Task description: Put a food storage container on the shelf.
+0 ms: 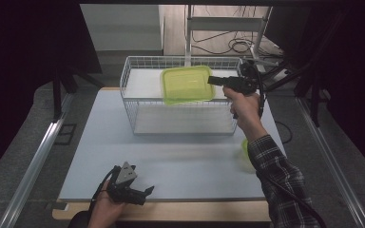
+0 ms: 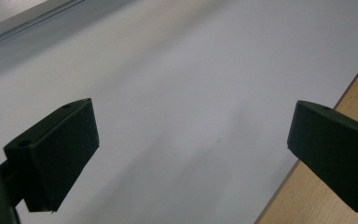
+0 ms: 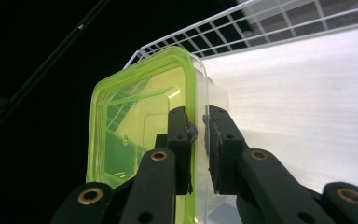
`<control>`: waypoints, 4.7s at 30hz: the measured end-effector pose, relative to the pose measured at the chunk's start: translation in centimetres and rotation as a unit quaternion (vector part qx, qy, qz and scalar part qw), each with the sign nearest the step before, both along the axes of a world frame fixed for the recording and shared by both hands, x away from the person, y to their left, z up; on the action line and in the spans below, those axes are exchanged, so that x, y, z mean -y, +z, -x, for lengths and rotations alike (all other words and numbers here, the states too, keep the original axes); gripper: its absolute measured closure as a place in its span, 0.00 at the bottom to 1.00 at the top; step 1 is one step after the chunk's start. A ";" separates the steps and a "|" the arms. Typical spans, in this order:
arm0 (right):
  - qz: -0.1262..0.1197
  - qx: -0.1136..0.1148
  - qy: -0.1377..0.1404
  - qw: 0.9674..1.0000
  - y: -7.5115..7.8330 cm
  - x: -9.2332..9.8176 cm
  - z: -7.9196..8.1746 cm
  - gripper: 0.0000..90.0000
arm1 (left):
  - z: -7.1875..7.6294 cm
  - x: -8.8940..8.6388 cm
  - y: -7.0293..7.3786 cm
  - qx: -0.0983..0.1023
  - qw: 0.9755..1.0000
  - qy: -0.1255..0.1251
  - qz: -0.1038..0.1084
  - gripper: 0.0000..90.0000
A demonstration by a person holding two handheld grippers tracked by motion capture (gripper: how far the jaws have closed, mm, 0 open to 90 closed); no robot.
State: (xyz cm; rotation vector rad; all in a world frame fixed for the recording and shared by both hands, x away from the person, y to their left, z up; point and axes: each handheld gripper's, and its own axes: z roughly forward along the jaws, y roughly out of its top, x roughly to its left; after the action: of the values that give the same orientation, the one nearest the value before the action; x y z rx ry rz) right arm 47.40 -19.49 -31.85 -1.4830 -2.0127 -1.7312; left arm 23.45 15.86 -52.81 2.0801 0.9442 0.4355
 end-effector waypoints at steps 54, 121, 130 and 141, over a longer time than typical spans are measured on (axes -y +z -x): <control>0.162 0.132 -0.008 0.978 1.9 -1.5 2.6 0.92 | 0.0 0.2 -0.1 -0.005 1.000 -0.007 -0.012 0.02; 0.187 0.152 -0.004 0.971 0.9 -1.9 1.5 0.99 | -0.1 0.4 -0.4 -0.010 1.000 -0.013 -0.025 0.02; 0.184 0.152 -0.014 0.971 1.3 -2.0 -0.6 0.99 | -0.1 0.5 -0.5 -0.012 0.999 -0.014 -0.028 0.02; 0.214 0.150 0.018 0.965 1.2 -3.8 0.1 0.99 | -0.1 0.5 -0.5 -0.012 0.999 -0.018 -0.034 0.02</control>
State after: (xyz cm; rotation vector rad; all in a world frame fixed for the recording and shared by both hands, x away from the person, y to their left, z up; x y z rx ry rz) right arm 47.35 -15.69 -30.67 -1.3298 -2.6921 -1.6627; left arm 23.50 15.35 -53.27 2.1643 0.9160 0.4298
